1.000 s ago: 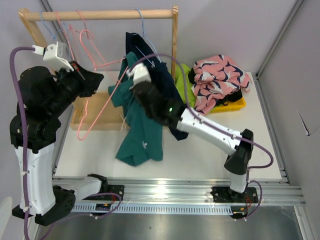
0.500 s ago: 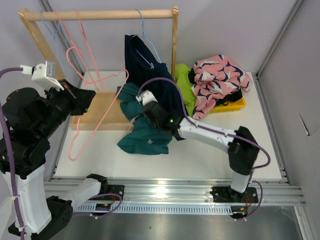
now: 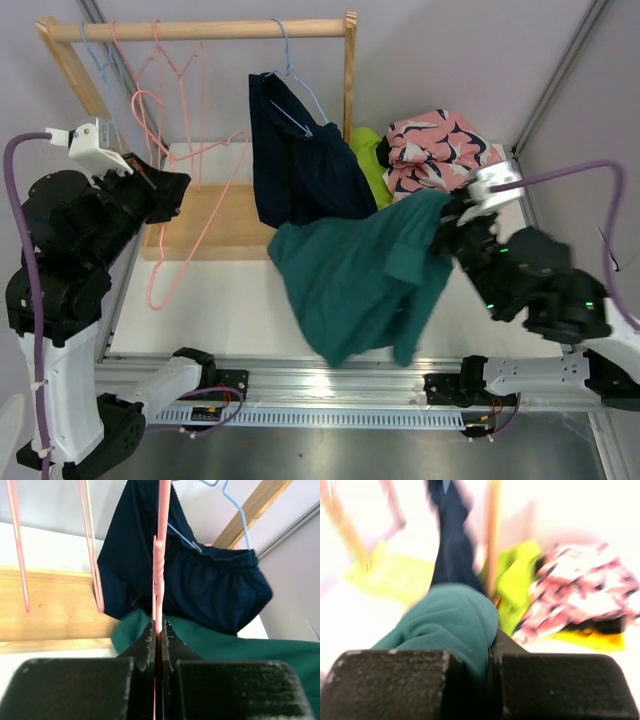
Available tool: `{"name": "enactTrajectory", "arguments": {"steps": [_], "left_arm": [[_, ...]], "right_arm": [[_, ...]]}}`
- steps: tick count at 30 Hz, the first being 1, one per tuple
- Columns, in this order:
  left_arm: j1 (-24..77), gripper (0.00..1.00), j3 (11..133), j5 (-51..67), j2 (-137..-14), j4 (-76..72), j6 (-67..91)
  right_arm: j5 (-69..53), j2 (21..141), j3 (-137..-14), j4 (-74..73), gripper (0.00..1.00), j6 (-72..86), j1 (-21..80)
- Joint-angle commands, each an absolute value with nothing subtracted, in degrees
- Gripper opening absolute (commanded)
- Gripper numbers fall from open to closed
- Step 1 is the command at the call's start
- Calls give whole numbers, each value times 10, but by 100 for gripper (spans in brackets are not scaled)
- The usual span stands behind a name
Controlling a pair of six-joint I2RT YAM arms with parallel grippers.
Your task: Remove the shorts from the hanger
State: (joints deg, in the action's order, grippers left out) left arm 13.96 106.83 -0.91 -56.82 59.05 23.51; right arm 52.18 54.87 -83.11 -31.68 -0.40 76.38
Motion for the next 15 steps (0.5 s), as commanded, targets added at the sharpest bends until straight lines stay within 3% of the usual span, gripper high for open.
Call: {"name": "enactTrajectory", "arguments": {"steps": [1,5,10,15], "left_arm": [[144,0,1041,-13,-561,541,243],[144,0,1029,-13,-569,530,235],[145,0,1032,-15,-577,517,217],[145,0,1027,-22,-587,501,205]], "right_arm": [[585,556,-920,-329,0,-101,755],[500,625,-1011,-330,0,-159,665],[330,736,-1139,-350,0,-147,476],[267,850,-1284,-332,0,-113,364]]}}
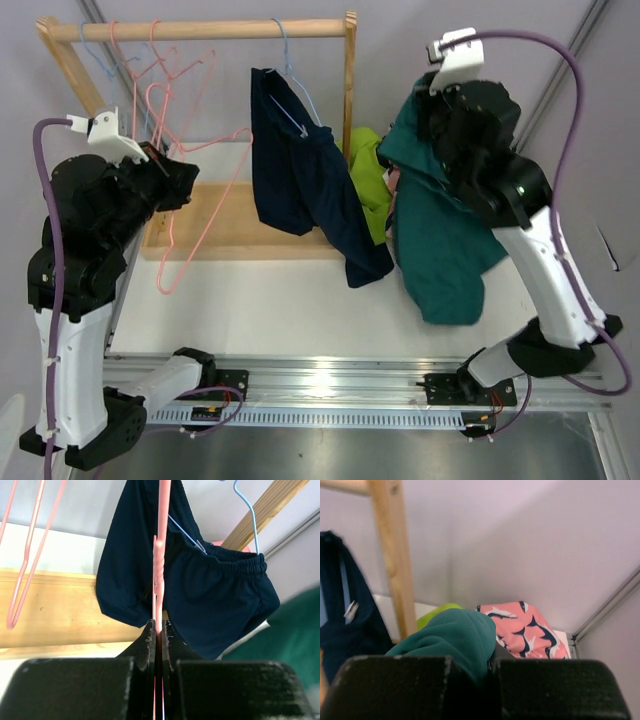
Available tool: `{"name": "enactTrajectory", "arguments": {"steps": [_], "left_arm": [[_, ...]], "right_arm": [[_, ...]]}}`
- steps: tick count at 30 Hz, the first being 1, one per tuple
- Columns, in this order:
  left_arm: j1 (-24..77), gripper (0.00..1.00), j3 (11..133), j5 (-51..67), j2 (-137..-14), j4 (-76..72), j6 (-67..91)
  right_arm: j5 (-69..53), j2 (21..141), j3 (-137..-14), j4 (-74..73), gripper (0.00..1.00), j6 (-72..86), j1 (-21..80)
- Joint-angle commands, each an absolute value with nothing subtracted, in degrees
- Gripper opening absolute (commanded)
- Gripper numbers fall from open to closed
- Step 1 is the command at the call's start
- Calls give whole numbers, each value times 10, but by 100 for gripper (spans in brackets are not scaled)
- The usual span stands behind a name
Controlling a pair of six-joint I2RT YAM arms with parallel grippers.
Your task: Remove the shorts from the hanger
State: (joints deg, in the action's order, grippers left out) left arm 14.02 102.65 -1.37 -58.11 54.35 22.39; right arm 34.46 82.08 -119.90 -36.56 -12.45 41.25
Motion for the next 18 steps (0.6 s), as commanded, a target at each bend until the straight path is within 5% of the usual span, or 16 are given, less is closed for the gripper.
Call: {"name": "enactTrajectory", "arguments": {"steps": [1,6,18], "left_arm": [[145,0,1031,-21,-591,501,203],[145,0,1041,-8,-605,499,195],[146,0,1023,-36,-629,467,184]], "right_arm": [[261,866,-1308,-326,0,-113,339],[271,995,-1492,-244,0,-196,284],[216,1122,-1335,-23,0,-117,128]]}}
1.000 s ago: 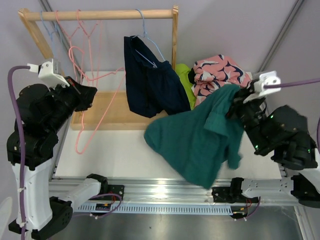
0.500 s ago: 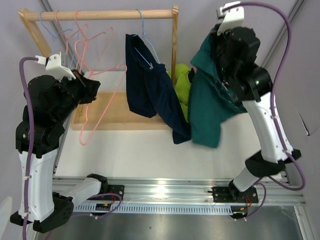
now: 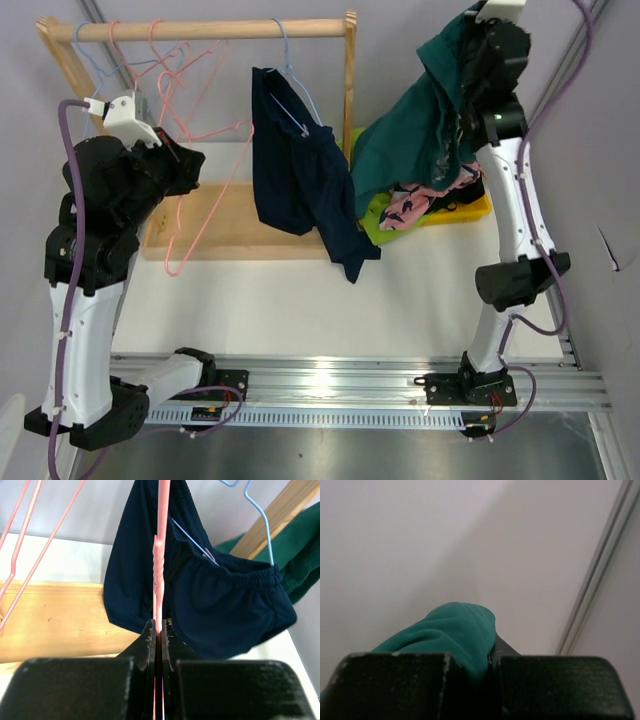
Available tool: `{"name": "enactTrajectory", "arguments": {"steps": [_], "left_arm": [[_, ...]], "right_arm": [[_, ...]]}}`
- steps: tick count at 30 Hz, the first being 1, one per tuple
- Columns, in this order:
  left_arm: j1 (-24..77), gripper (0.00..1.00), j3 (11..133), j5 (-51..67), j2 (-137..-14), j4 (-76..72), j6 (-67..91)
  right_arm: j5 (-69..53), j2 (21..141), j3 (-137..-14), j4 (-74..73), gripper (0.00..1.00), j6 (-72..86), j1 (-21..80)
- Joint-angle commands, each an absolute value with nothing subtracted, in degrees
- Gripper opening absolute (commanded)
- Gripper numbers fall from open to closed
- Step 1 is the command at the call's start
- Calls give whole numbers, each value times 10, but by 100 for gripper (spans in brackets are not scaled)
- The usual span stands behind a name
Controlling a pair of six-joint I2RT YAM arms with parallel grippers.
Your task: Remove the shorts from the hanger
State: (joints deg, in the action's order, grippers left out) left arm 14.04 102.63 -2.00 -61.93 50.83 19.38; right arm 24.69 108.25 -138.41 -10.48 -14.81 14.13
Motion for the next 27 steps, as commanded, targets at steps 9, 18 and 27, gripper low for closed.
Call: {"name": "enactTrajectory", "arguments": {"steps": [9,18,27], "left_arm": [[146,0,1112,-93,-708,464,169],[146,0,1295,-101,-827,491,161],[116,0,1424,-106,-960,483,138]], "right_arm": [[87,1214,-1154,-67,0,83,82],[-2,996,-787,39,99,152,118],[87,668,-508,12,100,147,291]]}}
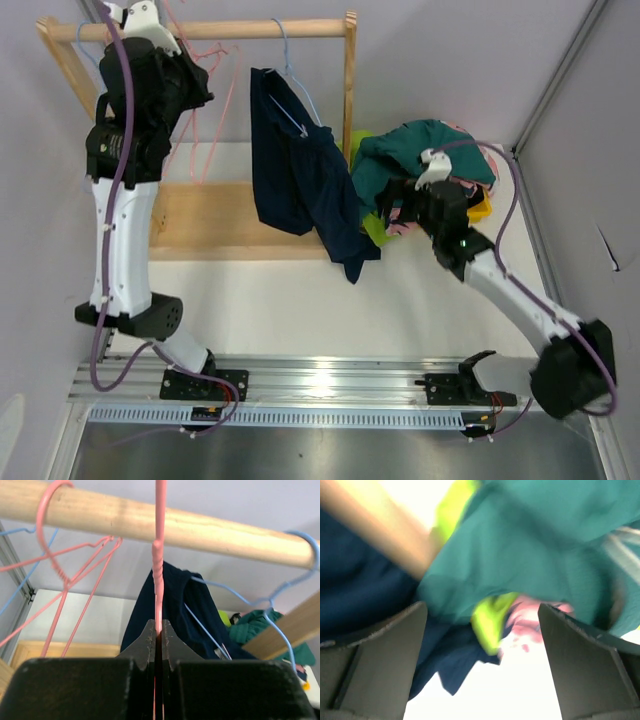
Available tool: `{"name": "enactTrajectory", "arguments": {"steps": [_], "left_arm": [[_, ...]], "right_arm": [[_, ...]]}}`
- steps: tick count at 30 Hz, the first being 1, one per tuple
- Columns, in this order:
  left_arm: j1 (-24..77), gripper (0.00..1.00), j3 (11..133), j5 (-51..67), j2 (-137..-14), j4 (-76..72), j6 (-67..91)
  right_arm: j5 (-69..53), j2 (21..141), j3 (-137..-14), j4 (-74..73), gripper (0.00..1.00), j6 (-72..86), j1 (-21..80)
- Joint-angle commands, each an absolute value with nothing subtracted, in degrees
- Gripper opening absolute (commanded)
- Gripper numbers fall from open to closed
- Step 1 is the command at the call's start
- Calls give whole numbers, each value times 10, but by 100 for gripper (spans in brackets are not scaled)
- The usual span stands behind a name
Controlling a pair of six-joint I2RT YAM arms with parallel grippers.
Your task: Remove the shorts from the hanger
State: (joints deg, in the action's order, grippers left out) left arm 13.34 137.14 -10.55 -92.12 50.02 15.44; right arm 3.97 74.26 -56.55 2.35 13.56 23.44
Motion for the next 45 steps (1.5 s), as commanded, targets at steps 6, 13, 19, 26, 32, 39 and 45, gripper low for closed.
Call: {"name": "enactTrajectory", "arguments": {"steps": [6,13,19,26,32,39,45], "left_arm": [[84,0,1424,-89,-998,468,150],[83,0,1363,-82,-977,474,156],[83,22,1300,-82,-913,467,152],[83,13,1300,-91,-906,490,139],[83,58,1281,-77,-880,499,153],[128,53,1265,-81,-818,493,180],[222,52,1267,-86,-831,483,203]], "right_arm": [[163,501,-383,-72,100,206,421],[272,437,-389,-173,99,214,555],[315,411,-403,-204,99,232,597],[345,382,-406,-237,99,250,631],[366,356,-407,-272,99,269,652],[377,337,-403,-296,99,282,667],[386,336,-407,-298,99,283,679]]}}
